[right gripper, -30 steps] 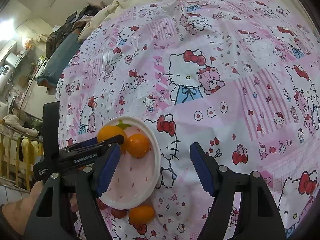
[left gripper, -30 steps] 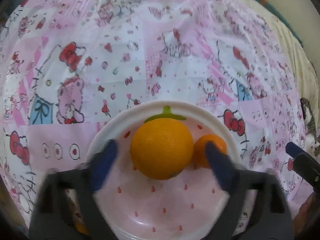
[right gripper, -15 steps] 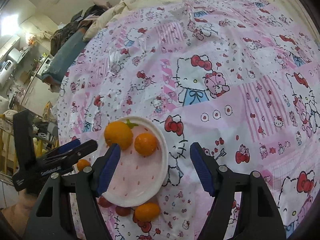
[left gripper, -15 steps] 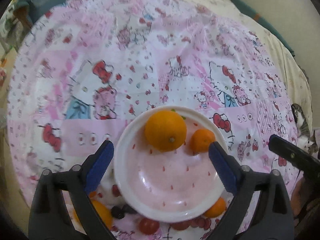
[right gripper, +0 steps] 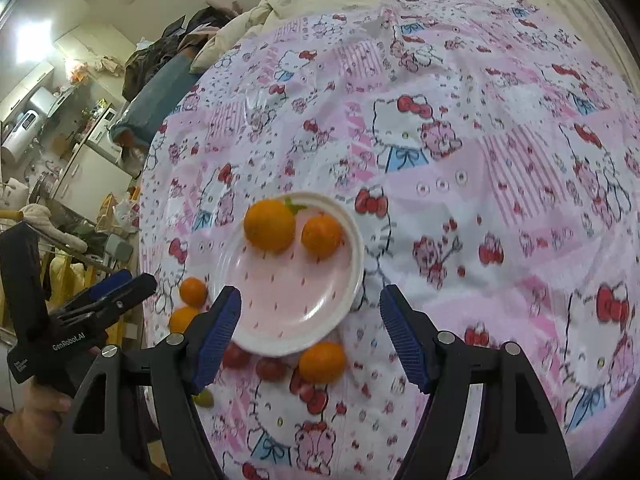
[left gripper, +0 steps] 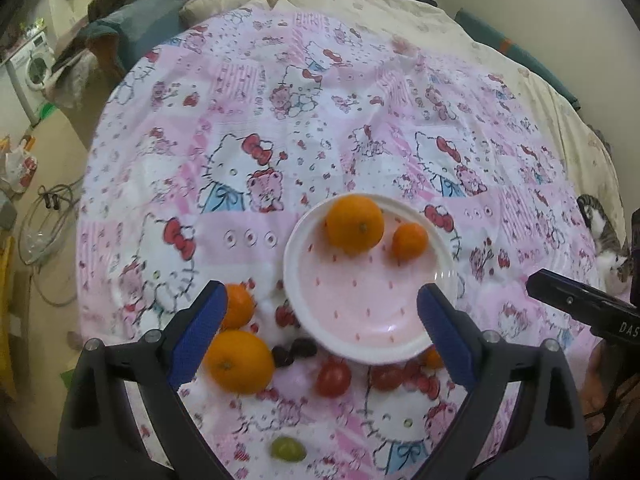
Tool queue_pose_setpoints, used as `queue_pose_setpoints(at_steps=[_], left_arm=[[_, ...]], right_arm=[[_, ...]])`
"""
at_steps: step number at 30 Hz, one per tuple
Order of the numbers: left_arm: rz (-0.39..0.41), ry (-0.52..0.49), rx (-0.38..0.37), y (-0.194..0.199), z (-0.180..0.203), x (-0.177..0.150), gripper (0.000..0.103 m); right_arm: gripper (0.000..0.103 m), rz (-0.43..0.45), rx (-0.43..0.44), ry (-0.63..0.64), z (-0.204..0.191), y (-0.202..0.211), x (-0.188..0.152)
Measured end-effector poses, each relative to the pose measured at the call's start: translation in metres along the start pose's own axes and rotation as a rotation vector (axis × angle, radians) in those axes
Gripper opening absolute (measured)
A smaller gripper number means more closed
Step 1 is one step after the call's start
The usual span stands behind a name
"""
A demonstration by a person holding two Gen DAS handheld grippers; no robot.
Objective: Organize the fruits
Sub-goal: 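Withdraw both tools from the plate toward the remaining fruit, then grasp a second large orange with the left tool while the right tool grasps another tangerine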
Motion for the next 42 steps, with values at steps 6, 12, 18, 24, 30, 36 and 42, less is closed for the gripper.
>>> queue_pose_setpoints(at_steps=[6, 12, 18, 24, 30, 36, 42], left_arm=[[0.000, -0.021, 0.033, 0.018, 0.002, -0.023, 0.094], [-0.014, 0.033, 0.026, 0.024, -0.006, -0.042, 0.094], [-0.002, 0.063, 0.039, 0.023, -0.014, -0.046, 0.094], [-0.022, 0.085, 0.022, 0.020, -0.016, -0.048, 0.094], [-0.035, 0.107, 0.012, 0.019, -0.018, -0.049, 0.094], [-0.039, 0.113, 0.034, 0.018, -0.024, -0.051, 0.094], [-0.046, 0.132, 0.044, 0.016, -0.032, -0.053, 0.094]], right_arm=[[0.075, -0.015, 0.004, -0.025, 0.007, 0.008, -0.025], [0.075, -0.054, -0.001, -0.077, 0.019, 0.002, -0.044], [0.075, -0.110, -0.028, -0.102, 0.025, -0.017, -0.055], [0.075, -0.145, -0.051, -0.122, 0.031, -0.032, -0.058], [0.075, -0.185, -0.059, -0.148, 0.039, -0.046, -0.062], [0.075, -0.228, -0.031, -0.169, 0.041, -0.059, -0.065], [0.066, -0.256, -0.037, -0.122, 0.032, -0.071, -0.071]])
Point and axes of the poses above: each gripper's, at about its wrist camera, not at the fingertips, and y roughly against the way its jaws point, z to its right, x to its top, the point moved 6 cm from there along -y, roughly the way its jaws point, and after that the axes turned 12 degrees about -y, right-handed, at the moved point
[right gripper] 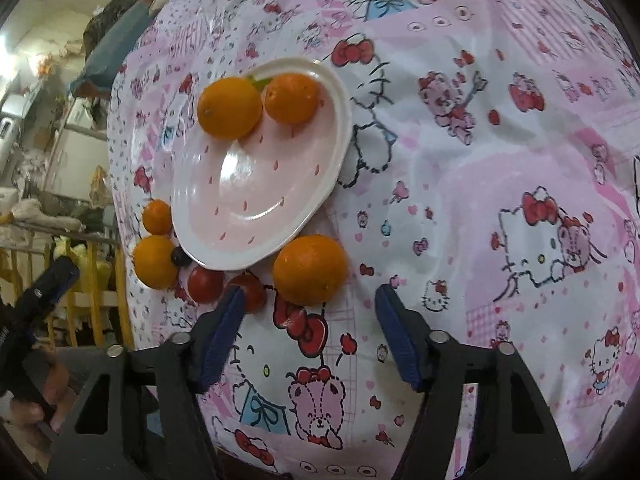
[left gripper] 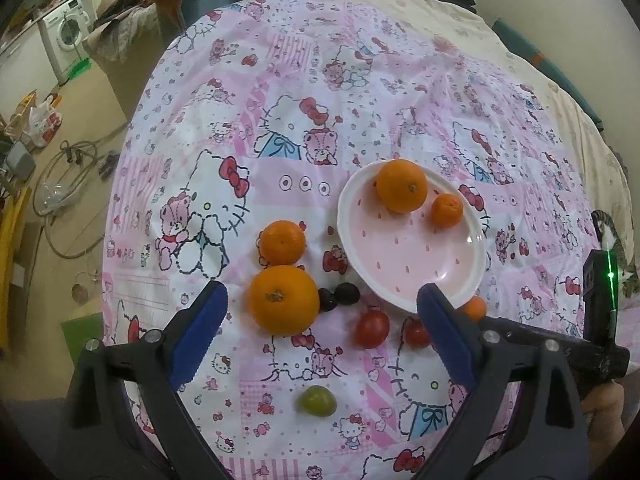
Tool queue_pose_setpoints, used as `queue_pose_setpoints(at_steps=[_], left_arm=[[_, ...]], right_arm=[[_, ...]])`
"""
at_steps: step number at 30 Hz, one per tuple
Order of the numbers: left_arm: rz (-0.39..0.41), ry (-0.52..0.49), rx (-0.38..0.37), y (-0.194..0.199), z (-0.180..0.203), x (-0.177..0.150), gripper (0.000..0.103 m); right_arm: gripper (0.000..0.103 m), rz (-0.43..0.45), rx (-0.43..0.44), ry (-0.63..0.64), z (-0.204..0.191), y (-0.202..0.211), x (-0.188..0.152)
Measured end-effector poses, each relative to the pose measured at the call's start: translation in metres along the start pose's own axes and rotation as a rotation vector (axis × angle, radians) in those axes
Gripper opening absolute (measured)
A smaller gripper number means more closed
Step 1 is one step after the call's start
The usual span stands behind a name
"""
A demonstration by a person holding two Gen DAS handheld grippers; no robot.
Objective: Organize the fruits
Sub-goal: 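Grasp a second large orange with the left tool while the right tool grasps another tangerine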
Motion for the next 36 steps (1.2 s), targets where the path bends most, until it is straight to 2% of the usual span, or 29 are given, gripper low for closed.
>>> queue_pose_setpoints(at_steps=[1, 7, 10, 15, 23, 27, 30, 32, 34, 36], left_arm=[[0.000, 0.001, 0.003, 0.000, -0.002, 0.000, 0.094], [-0.015, 0.044, 0.020, -0.004, -0.015, -0.002, 0.094], [-0.025, 0.070, 0.030, -0.007, -0.023, -0.004, 0.094], [-0.066, 0.119, 0.041, -0.018, -0.036, -0.009, 0.094], [-0.215, 0.191, 0.059, -0.070, -0.045, -0.019, 0.093], [-0.235, 0.230, 0.062, -0.083, -0.046, -0.021, 0.093], [-0.252, 0.244, 0.031, -0.095, -0.041, -0.024, 0.085], [-0.267, 0.260, 0.015, -0.102, -0.039, -0.028, 0.074], [-0.291, 0.263, 0.018, -0.107, -0.040, -0.031, 0.071], [-0.281, 0.261, 0.013, -0.108, -0.038, -0.031, 0.065]], right_arm=[[0.061, -0.005, -0.003, 0.010, -0.002, -0.003, -0.001], [0.060, 0.005, -0.073, 0.045, -0.003, -0.027, 0.007], [0.044, 0.026, -0.115, 0.095, -0.008, -0.030, 0.009], [0.043, 0.028, -0.125, 0.115, -0.010, -0.028, 0.009], [0.042, 0.050, -0.091, 0.088, -0.006, -0.010, 0.008], [0.042, 0.063, -0.073, 0.080, -0.006, -0.002, 0.009], [0.043, 0.070, -0.062, 0.076, -0.004, 0.005, 0.008], [0.042, 0.073, -0.059, 0.070, 0.000, 0.009, 0.007], [0.043, 0.076, -0.058, 0.065, 0.001, 0.011, 0.007], [0.043, 0.079, -0.057, 0.061, 0.003, 0.014, 0.006]])
Point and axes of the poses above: each gripper's, at about its wrist camera, not at the fingertips, and y roughly against the way its jaws point, z to its right, x to its top, the point moved 6 cm from there along -y, roughly the way its jaws point, and after that the axes turned 12 degrees about -y, right-handed, at the moved point
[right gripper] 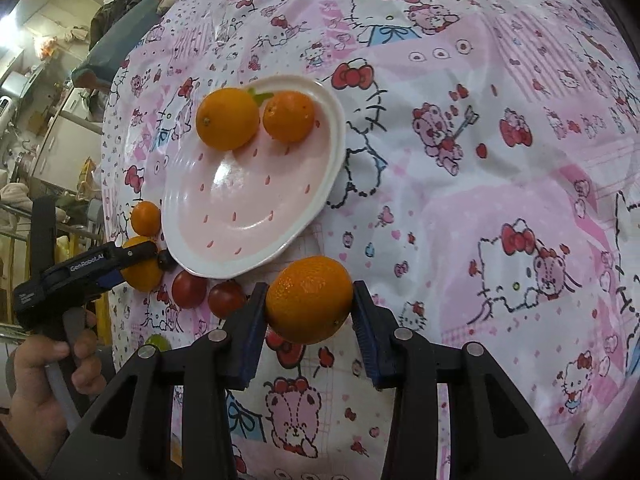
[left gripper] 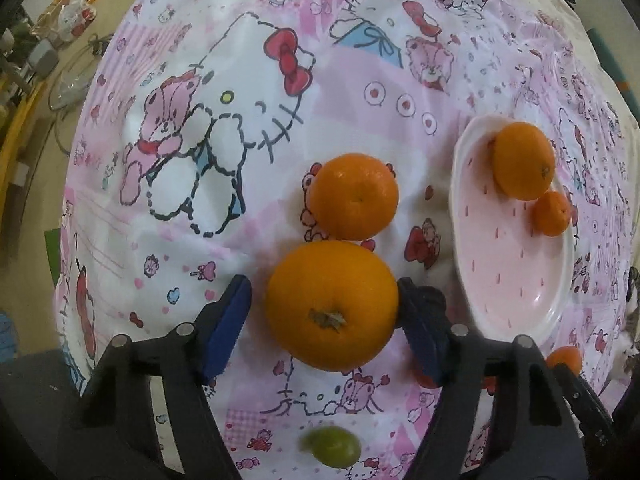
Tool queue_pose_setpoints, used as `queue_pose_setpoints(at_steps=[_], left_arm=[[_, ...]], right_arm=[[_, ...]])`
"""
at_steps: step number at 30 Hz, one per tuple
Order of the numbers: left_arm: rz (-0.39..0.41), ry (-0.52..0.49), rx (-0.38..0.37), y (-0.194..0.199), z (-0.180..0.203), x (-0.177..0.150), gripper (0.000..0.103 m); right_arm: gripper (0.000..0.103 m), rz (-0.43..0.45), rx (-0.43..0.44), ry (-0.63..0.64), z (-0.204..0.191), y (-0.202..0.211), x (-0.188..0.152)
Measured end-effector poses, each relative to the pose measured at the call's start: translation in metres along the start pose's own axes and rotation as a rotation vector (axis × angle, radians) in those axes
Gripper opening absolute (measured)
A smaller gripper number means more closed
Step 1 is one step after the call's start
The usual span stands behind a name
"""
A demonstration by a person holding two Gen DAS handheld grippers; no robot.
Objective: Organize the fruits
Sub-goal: 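Grasp a second large orange with the left tool while the right tool grasps another tangerine, then carry the large orange with the left tool while the right tool carries the tangerine to the plate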
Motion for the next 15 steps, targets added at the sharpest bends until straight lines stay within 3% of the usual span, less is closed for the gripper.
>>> queue_pose_setpoints(at_steps=[1, 4, 15], left_arm=[[0.003, -0.008, -0.020, 0.000, 0.003, 0.001, 0.058], [0.009, -0.033, -0.002, 0.003, 0.006, 0.000, 0.055], [0.052, -0.092, 0.048, 0.021, 0.010, -0.005, 0.055]], right_arm=[[0.043, 0.002, 0.000, -0.001, 0.001, 0.001, 0.000], [0.043, 0.006, 0.001, -0.006, 0.003, 0.004, 0.000], [0.043, 0.019, -0.016, 0.003, 0.004, 0.013, -0.004]])
Point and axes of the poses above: each gripper's, at about its wrist camera, not at the fingertips, and y roughly against the way its jaws point, z to its right, x to its top, the point moved 6 cm from there along -y, roughly the way its jaws point, and after that the axes turned 12 degrees about -y, right-handed, at the moved point
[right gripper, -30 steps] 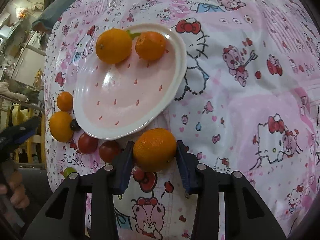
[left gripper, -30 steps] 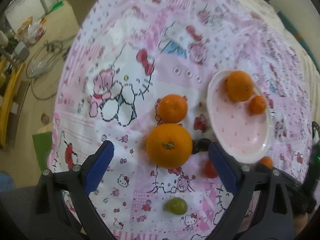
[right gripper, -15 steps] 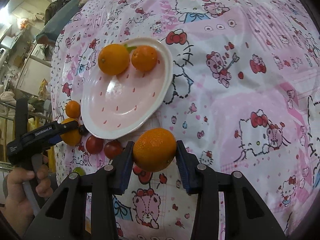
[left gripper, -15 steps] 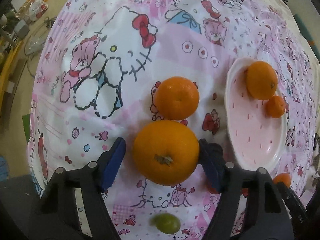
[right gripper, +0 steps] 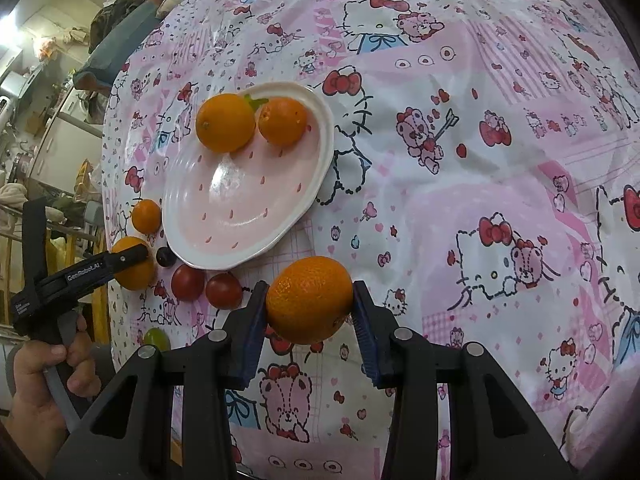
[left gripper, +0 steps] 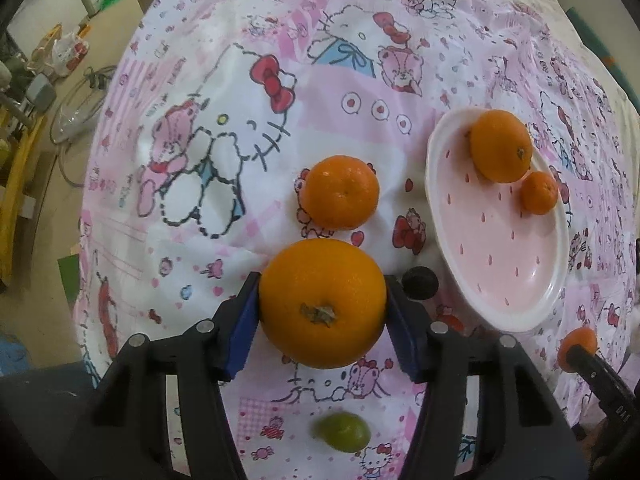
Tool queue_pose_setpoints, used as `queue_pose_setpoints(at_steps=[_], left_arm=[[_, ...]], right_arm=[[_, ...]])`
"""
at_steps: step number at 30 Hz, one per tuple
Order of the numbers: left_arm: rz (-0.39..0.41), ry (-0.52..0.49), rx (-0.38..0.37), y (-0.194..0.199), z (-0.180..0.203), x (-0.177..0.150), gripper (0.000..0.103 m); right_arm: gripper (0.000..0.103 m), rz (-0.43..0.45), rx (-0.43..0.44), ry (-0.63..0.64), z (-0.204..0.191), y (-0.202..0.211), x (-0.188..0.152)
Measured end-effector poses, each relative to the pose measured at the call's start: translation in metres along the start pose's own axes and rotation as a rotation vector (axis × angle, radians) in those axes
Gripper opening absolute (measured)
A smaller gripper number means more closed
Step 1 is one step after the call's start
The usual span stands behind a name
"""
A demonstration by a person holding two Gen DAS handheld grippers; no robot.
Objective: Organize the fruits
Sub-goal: 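Carry the large orange with the left tool while the right tool carries the tangerine to the plate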
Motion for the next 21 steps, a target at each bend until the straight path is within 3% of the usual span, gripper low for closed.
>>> queue_pose_setpoints(at_steps=[21], left_arm=[[0.186, -0.153, 0.087, 0.049, 0.011, 0.003, 0.054]], right_arm=[[0.043, 0.073, 0.014, -0.008, -0.008, 0.036, 0.004]])
Point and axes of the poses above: each gripper's, at about its wrist camera, not at the fingertips, and y roughly against the way its jaws point, z to its right, x to its top, the point moved 6 cm from there along -y, roughly the way its jaws point, and after that the axes turned 12 degrees about -y, right-handed, at the moved point
